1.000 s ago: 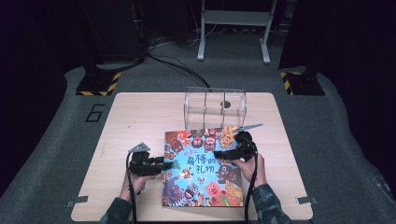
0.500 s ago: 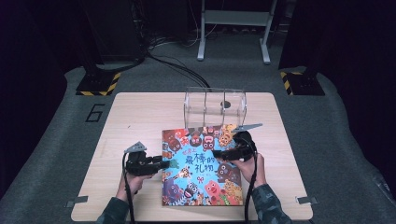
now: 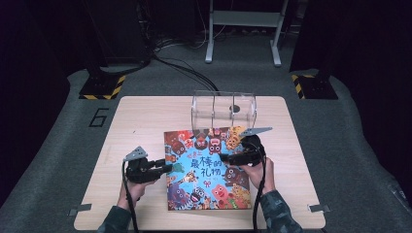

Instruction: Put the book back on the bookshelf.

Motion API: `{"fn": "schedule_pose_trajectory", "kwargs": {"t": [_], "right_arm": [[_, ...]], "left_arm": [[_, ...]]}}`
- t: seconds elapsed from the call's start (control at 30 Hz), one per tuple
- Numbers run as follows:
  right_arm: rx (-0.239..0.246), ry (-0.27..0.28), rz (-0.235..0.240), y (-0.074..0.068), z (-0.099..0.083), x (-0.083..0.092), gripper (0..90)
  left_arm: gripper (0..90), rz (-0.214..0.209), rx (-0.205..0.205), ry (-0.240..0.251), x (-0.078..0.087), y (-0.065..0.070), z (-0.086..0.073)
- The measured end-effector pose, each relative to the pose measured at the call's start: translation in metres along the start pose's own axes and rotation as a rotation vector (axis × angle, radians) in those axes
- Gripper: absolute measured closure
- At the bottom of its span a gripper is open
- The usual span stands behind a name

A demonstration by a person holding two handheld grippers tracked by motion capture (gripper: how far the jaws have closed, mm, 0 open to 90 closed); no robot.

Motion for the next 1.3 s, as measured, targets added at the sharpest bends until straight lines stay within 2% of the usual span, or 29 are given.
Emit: {"fn": "schedule_pose_trajectory", "kwargs": {"t": [0.07,0.23,0.4,0.47,0.5,0.53,0.6,0.63,0.67,0.7,0.73,0.8,0.87,0.9,0.97,1.03,1.07,1.13,1.17,1.23,1.27,1.3], "right_arm": [[0.021,0.009,-0.001,0.000,0.002,0.000,27.4],[0.031,0.018,-0.001,-0.001,0.003,0.002,27.0],[0.060,0.025,-0.028,-0.003,0.006,0.003,25.9],[0.075,0.031,-0.031,-0.004,0.008,0.004,25.9],[0.072,0.033,-0.032,-0.005,0.008,0.004,25.9],[0.082,0.037,-0.038,-0.005,0.009,0.004,25.9],[0.090,0.042,-0.039,-0.007,0.010,0.005,25.9],[0.107,0.045,-0.038,-0.007,0.011,0.006,25.9],[0.110,0.052,-0.038,-0.008,0.011,0.006,25.9],[0.124,0.055,-0.034,-0.008,0.011,0.006,25.9],[0.128,0.062,-0.036,-0.009,0.012,0.006,25.9],[0.147,0.072,-0.036,-0.011,0.013,0.007,25.9],[0.157,0.079,-0.038,-0.013,0.013,0.007,25.9],[0.166,0.088,-0.042,-0.014,0.014,0.007,25.9],[0.185,0.093,-0.047,-0.015,0.016,0.008,25.9],[0.194,0.100,-0.059,-0.015,0.018,0.008,25.9],[0.192,0.108,-0.061,-0.015,0.019,0.009,25.9],[0.214,0.119,-0.075,-0.016,0.022,0.009,25.9],[0.224,0.120,-0.079,-0.016,0.023,0.009,25.9],[0.250,0.128,-0.085,-0.019,0.025,0.010,25.9],[0.254,0.130,-0.085,-0.020,0.024,0.011,25.9],[0.268,0.134,-0.082,-0.021,0.024,0.011,25.9]], "left_arm": [[59.7,0.007,-0.009,0.012,0.002,0.000,0.001],[61.6,0.015,-0.034,0.032,0.007,0.001,0.005],[62.8,0.037,-0.046,0.064,0.010,0.003,0.010],[63.2,0.028,-0.064,0.053,0.013,0.003,0.010],[63.2,0.043,-0.072,0.072,0.013,0.002,0.011],[63.2,0.041,-0.080,0.068,0.014,0.003,0.011],[63.3,0.032,-0.124,0.063,0.016,0.001,0.012],[63.6,0.025,-0.112,0.064,0.017,0.003,0.012],[63.6,0.013,-0.118,0.061,0.018,0.002,0.013],[64.0,0.006,-0.100,0.072,0.018,0.002,0.013],[64.2,-0.001,-0.105,0.058,0.020,0.002,0.013],[64.3,0.008,-0.098,0.074,0.020,0.002,0.014],[64.2,0.015,-0.109,0.070,0.023,0.003,0.015],[64.4,0.023,-0.104,0.085,0.023,0.003,0.016],[64.7,0.047,-0.126,0.105,0.024,0.002,0.019],[64.8,0.070,-0.177,0.117,0.027,0.002,0.023],[64.8,0.073,-0.194,0.113,0.030,0.003,0.024],[65.0,0.094,-0.225,0.137,0.031,0.003,0.027],[65.1,0.093,-0.223,0.143,0.033,0.004,0.027],[65.4,0.061,-0.216,0.122,0.036,0.004,0.026],[65.7,0.063,-0.207,0.128,0.036,0.004,0.026],[65.7,0.043,-0.200,0.126,0.037,0.004,0.026]]}}
Point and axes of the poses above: each handheld gripper's, and its own axes: x roughly backward along the jaws, z roughly out of its top, y roughly to its right, the point moved 8 cm from there along -x, roughly forward along the jaws, and after that the axes turned 6 degrees about z, right-handed, at the moved point
